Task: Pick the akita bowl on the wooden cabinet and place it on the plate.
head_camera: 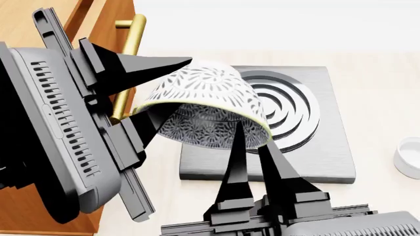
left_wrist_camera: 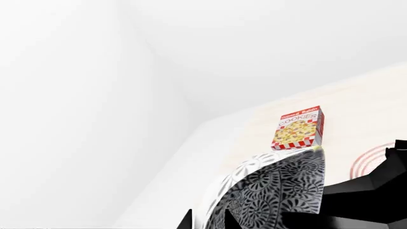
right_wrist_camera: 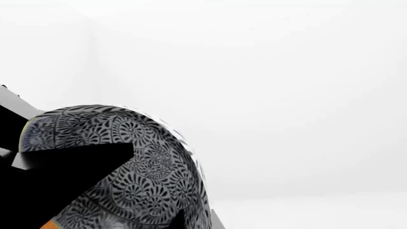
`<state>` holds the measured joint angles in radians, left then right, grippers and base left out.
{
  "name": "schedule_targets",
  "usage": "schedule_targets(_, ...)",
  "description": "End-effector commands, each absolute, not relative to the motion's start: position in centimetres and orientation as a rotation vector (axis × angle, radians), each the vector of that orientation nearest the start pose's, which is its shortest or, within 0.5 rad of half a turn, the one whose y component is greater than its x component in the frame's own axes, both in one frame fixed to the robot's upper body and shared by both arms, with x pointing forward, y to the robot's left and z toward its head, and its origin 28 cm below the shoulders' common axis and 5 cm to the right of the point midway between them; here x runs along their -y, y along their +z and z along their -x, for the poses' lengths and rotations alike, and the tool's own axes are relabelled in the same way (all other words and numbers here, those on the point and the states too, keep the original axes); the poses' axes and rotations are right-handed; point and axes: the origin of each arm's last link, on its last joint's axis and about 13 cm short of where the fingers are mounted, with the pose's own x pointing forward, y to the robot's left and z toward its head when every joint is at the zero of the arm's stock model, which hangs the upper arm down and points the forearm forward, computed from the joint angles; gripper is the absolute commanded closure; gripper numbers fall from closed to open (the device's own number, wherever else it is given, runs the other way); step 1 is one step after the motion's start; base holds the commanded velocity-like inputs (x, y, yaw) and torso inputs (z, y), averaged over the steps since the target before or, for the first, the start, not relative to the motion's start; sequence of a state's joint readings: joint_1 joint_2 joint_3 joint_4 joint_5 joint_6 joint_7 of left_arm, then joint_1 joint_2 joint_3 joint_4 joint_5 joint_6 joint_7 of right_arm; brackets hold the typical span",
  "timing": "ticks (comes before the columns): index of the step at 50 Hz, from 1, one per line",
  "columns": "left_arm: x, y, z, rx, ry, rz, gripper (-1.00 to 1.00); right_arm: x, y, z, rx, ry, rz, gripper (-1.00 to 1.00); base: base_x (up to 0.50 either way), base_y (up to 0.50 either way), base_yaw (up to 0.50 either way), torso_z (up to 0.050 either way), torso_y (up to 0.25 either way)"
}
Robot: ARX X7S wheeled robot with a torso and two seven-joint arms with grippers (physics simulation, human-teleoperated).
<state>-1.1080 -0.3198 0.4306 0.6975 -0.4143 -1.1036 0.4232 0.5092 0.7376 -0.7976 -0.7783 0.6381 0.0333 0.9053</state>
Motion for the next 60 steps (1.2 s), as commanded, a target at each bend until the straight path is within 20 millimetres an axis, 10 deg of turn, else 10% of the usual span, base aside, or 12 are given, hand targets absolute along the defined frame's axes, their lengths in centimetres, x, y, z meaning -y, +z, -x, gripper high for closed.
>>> schedule_targets(1,-17.9,31.3,-25.1,0.413,-0.871,-0.551,1.00,7.4,18.7,-18.5,0.438,0.098,-0.172,1.00,0.00,0.00,0.00,0.000,0.000)
schedule_targets(15,-17.7,31.0,-25.4,0.402,-0.862,-0.545,1.00,7.3,19.4,-18.5,0.411,0.068,-0.193,1.00,0.00,0.00,0.00,0.000,0.001)
schedule_targets(16,-17.8,31.0,-25.5,0.399,-0.846,-0.553,-1.00,7.3,19.5,-18.4,0.417,0.074,-0.197,1.00,0.00,0.00,0.00,0.000,0.000)
schedule_targets(60,-18.3,30.5,-25.7,0.241,-0.863,-0.481,-1.00,9.7,18.3,-19.7,0.374,-0.088,-0.313,1.00,0.00,0.00,0.00,0.000,0.000)
